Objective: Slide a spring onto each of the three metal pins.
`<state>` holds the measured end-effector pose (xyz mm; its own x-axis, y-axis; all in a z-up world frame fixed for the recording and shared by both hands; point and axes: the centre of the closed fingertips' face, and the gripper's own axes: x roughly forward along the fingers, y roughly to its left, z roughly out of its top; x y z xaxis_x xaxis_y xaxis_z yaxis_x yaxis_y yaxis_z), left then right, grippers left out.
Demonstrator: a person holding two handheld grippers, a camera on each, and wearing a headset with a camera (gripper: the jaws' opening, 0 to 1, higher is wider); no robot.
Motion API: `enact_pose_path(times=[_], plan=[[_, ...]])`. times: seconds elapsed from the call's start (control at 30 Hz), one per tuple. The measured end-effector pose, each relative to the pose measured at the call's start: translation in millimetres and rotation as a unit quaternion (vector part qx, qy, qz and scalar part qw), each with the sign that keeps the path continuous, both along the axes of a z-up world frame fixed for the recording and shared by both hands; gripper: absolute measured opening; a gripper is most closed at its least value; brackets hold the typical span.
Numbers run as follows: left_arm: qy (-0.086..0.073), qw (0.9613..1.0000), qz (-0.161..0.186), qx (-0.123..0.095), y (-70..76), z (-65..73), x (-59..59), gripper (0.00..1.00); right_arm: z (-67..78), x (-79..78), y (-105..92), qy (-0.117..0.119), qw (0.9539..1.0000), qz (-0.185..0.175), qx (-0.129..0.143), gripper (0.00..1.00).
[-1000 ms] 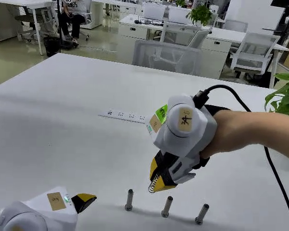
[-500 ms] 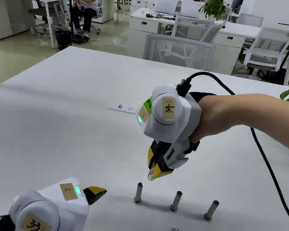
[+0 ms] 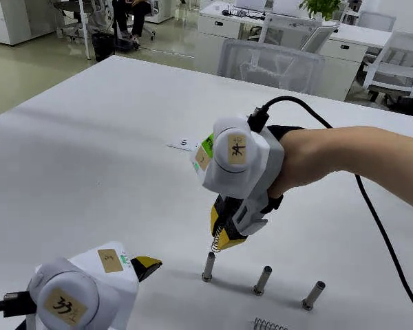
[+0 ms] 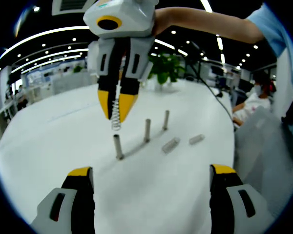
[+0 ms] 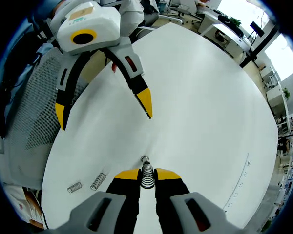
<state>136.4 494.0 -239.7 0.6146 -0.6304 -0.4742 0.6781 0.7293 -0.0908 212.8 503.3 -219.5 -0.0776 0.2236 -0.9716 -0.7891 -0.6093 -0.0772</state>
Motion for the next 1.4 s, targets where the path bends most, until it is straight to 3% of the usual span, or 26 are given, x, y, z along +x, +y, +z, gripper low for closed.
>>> enact_pose_path(times=[1.07, 1.4], plan=[[0.016, 0.9998, 0.008, -0.011, 2.2, -6.4, 0.7, 1.0, -17.6, 1.9, 1.0, 0.005, 0.9997, 0.009, -0.02, 0.12], [0.018, 0.9997, 0.01, -0.015, 1.9, -8.4, -0.6, 1.0, -32.4, 0.5, 1.9, 0.001, 0.9994, 0.012, -0.033, 0.13]])
